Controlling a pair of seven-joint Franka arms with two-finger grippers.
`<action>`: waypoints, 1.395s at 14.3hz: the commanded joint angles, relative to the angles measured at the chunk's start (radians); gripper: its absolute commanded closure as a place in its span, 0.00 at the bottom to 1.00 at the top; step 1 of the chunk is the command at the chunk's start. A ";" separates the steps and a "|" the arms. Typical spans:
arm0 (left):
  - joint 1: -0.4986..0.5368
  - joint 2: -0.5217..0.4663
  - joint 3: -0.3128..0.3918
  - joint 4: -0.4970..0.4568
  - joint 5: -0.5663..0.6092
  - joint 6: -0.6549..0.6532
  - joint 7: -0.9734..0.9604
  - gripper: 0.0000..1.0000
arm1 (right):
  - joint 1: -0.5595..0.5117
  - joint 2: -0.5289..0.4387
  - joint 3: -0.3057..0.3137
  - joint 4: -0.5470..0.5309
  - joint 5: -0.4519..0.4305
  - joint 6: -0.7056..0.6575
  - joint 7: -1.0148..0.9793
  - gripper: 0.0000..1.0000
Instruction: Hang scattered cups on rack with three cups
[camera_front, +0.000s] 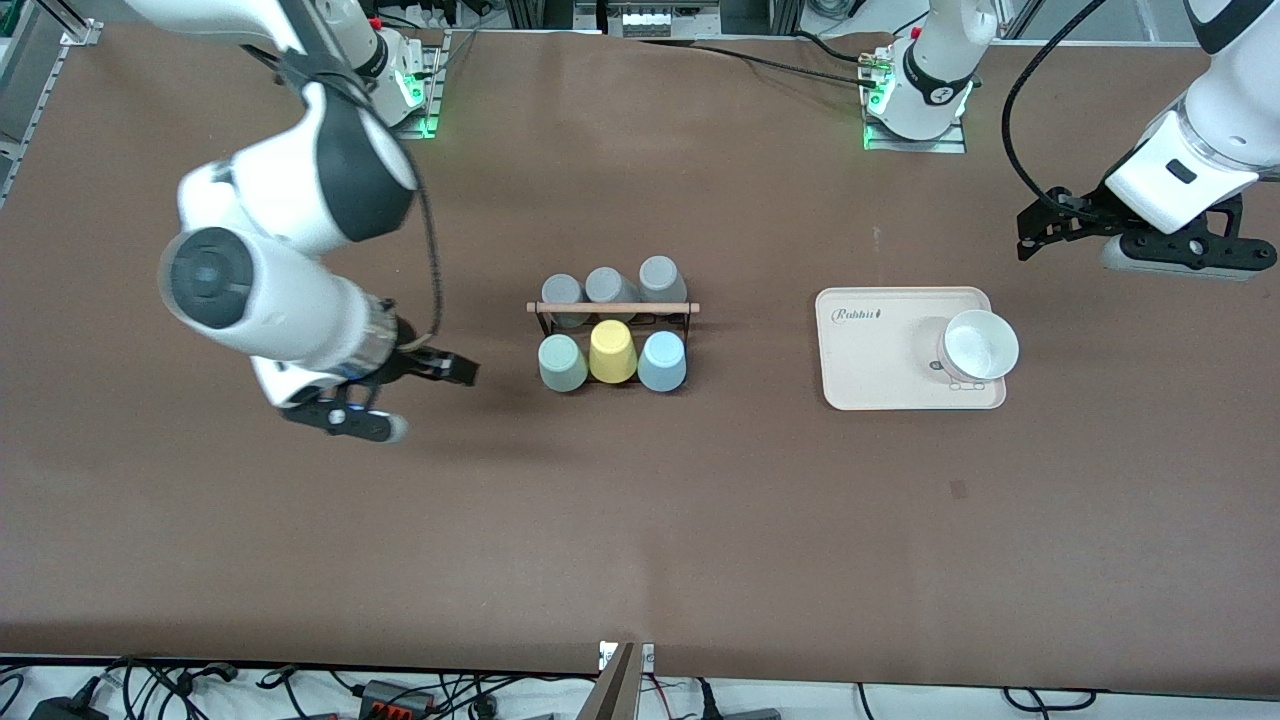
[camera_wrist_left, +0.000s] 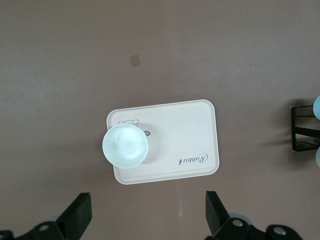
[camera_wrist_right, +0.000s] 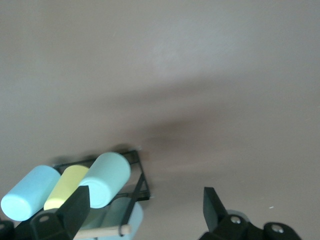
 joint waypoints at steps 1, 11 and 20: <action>0.006 0.012 -0.002 0.027 -0.001 -0.016 0.006 0.00 | -0.066 -0.061 0.015 -0.018 -0.012 -0.098 -0.092 0.00; 0.006 0.011 -0.003 0.027 -0.001 -0.016 0.006 0.00 | -0.216 -0.390 0.024 -0.366 -0.095 -0.010 -0.264 0.00; 0.006 0.011 -0.002 0.027 -0.001 -0.016 0.006 0.00 | -0.245 -0.481 0.028 -0.396 -0.131 -0.118 -0.374 0.00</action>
